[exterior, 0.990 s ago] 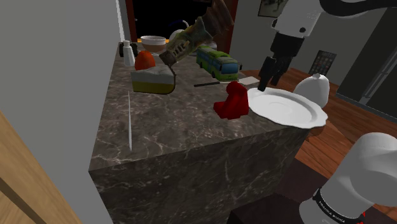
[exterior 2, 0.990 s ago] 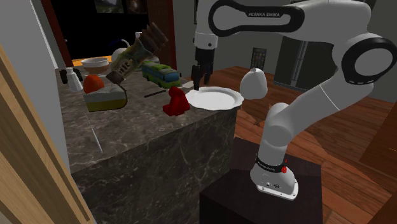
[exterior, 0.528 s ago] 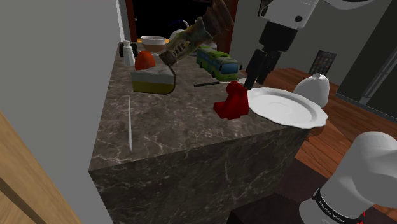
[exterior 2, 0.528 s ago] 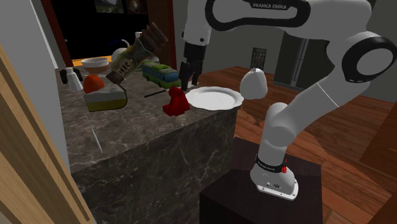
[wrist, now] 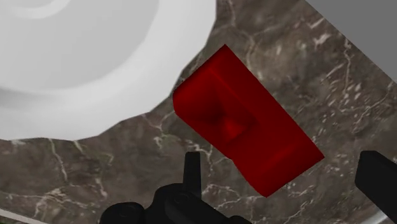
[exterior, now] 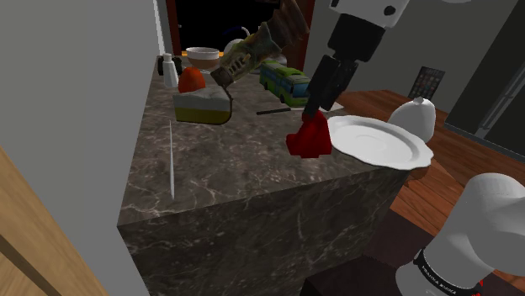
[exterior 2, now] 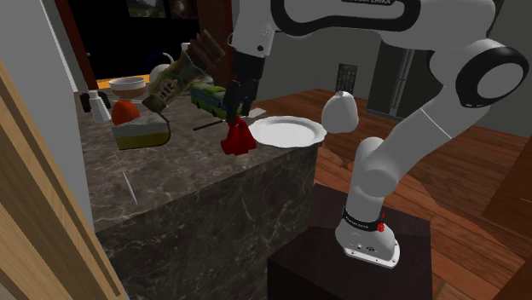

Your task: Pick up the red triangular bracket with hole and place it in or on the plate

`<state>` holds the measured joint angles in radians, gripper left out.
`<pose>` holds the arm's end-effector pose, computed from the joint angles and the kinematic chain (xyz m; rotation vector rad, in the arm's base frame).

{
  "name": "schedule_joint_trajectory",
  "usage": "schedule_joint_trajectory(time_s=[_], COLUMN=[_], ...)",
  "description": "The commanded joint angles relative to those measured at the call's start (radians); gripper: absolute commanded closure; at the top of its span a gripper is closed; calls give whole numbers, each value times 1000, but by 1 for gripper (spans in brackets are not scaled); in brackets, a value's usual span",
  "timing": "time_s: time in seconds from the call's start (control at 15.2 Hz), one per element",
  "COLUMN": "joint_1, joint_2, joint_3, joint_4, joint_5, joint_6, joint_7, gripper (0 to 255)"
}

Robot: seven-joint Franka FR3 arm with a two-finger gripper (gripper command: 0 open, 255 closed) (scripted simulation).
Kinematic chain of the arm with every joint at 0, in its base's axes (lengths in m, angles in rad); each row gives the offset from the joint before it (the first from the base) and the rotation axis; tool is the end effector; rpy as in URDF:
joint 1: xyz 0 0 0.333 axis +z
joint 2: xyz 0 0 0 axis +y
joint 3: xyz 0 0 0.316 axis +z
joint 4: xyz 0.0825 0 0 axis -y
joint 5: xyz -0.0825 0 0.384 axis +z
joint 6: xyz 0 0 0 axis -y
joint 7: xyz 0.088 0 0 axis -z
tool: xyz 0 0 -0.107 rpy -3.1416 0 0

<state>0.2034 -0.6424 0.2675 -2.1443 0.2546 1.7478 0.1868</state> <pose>0.3088 0.2185 0.6507 -2.9484 -0.3477 -0.2809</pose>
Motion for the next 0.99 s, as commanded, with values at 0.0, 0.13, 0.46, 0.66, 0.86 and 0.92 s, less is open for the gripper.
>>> schedule_joint_trajectory(time_s=[0.0,0.13,0.46,0.66,0.86,0.92], joint_1=[2,3,4,4,4,4], joint_2=[0,1,2,2,2,2], joint_3=[6,12,16,16,16,16], joint_4=[-24,-50,-70,-70,-70,-70], joint_5=[4,7,10,10,10,10], joint_6=[27,54,75,75,75,75], joint_7=[-1,-2,-3,-3,-3,-3], gripper=[0,0,0,0,255,255])
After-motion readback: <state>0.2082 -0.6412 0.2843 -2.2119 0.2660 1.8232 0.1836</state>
